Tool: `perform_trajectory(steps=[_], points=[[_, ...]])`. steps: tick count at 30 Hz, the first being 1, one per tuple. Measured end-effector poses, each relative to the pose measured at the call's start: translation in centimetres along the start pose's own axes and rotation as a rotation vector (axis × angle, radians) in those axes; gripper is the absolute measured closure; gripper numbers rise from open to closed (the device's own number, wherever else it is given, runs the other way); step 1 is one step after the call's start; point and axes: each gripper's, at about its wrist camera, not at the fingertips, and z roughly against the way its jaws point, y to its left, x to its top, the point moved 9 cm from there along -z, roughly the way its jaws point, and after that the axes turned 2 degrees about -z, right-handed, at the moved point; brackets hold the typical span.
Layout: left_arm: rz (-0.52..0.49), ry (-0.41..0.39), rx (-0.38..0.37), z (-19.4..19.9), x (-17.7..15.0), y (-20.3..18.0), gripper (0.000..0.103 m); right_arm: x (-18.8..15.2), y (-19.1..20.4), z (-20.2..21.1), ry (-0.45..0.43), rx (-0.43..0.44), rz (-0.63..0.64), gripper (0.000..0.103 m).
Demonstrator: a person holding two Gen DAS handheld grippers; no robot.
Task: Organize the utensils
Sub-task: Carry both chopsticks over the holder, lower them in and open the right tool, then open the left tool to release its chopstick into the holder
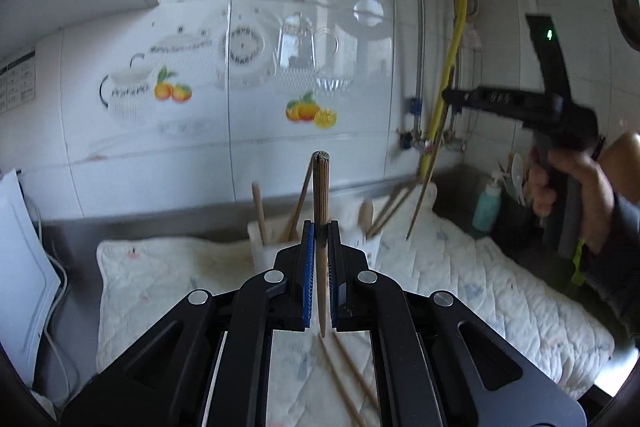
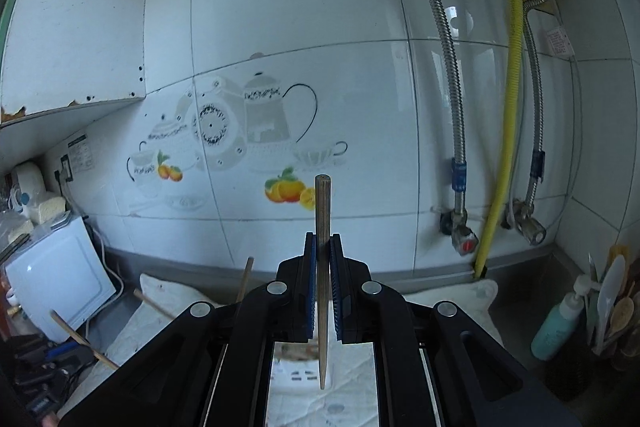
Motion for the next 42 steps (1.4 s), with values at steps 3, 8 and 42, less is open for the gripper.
perform_trajectory(steps=[3, 8, 42], points=[[-0.010, -0.054, 0.011, -0.5, 3.2, 0.0, 0.098, 0.7, 0.2, -1.4, -0.005, 0.008, 0.005, 0.096], [-0.021, -0.141, 0.042, -1.5, 7.9, 0.4, 0.099, 1.2, 0.7, -3.0, -0.011, 0.030, 0.006, 0.096], [0.007, -0.058, 0.070, -2.6, 5.1, 1.5, 0.093, -12.8, 1.6, 5.6, 0.176, 0.059, 0.054, 0.079]])
